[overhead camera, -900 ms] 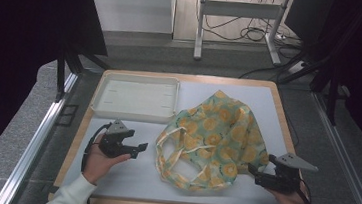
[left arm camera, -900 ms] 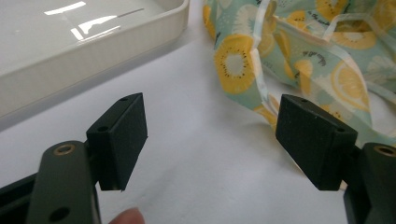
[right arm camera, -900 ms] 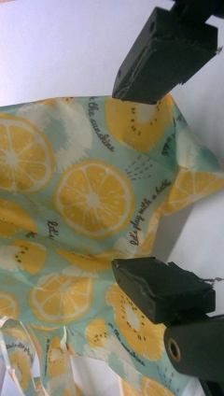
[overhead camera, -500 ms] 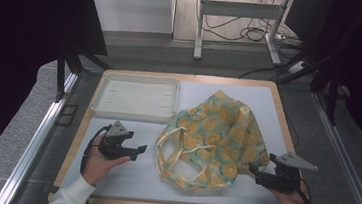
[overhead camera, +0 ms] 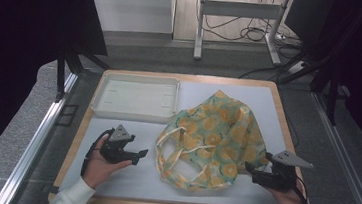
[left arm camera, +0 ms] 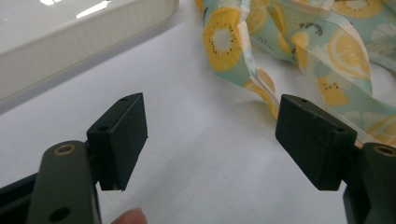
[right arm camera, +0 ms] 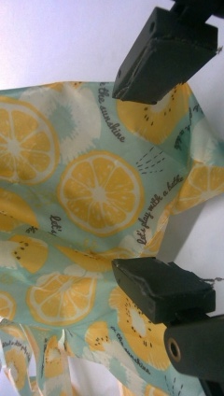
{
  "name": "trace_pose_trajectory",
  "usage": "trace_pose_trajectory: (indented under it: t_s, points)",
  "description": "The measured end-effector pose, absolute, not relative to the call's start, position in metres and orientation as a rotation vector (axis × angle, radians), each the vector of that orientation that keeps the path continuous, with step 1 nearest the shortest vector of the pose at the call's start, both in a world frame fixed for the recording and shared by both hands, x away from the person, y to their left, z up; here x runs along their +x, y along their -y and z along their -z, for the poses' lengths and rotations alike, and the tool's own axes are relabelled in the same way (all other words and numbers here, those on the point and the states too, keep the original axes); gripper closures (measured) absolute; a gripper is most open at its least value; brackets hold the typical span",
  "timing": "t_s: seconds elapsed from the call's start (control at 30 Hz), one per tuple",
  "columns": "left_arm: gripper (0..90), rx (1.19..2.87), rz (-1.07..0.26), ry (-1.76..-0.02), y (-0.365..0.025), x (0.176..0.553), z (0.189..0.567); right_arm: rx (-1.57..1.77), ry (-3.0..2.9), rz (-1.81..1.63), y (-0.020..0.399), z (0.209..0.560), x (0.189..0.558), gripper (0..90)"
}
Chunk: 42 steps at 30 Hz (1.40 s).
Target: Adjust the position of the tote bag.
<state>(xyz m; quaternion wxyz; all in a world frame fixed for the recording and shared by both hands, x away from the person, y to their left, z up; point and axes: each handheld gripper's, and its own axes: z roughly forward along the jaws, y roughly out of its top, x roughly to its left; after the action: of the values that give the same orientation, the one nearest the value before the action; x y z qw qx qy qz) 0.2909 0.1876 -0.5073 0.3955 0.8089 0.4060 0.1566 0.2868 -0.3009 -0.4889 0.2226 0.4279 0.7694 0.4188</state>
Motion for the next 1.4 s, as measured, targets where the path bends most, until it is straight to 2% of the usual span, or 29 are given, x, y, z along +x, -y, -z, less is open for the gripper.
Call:
trace_pose_trajectory:
  t_s: [0.5, 0.83, 1.4]
  points:
    - [23.5, 2.039, -0.403, -1.024, -0.185, 0.292, 0.505, 1.182, -2.129, -1.127, 0.298, 0.489, 0.285, 17.1]
    - [23.6, 2.059, -0.419, -0.955, -0.169, 0.305, 0.48, 1.179, -2.132, -1.126, 0.3, 0.486, 0.279, 17.5]
    - [31.9, 2.063, -0.387, -0.904, -0.151, 0.318, 0.461, 1.184, -2.161, -1.139, 0.299, 0.488, 0.278, 17.9]
